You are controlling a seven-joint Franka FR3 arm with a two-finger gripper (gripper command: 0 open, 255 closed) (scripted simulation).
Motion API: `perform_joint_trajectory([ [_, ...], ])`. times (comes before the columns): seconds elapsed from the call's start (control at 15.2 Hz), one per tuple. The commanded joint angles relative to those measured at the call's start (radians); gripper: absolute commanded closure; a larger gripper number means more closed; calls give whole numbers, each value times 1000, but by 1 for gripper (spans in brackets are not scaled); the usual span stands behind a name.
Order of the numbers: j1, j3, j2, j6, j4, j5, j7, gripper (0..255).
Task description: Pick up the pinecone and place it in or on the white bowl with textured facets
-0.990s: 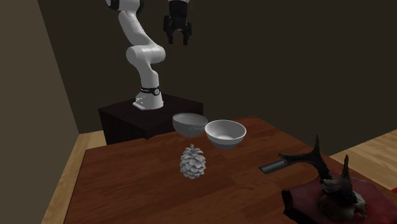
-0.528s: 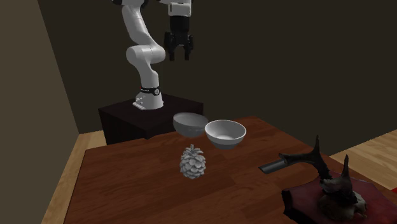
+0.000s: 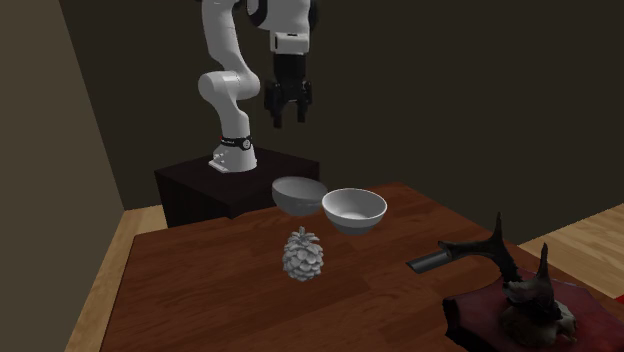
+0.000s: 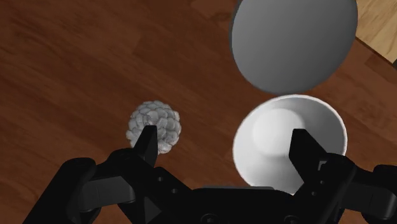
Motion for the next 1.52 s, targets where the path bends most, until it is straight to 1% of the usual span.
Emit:
perform_joint_trajectory([
  [0.0,-3,-19,79,47,24,31,-43,0],
  [0.2,-12,-35,205,86,94,91,-110,0],
  [0.46,-43,-34,374,117,205,177,-196,0],
  [0.79,-103,-8,584,124,377,267,-281,0],
  [1.12,-171,30,795,98,589,326,-332,0],
  [1.45,-176,38,825,137,580,337,-339,0],
])
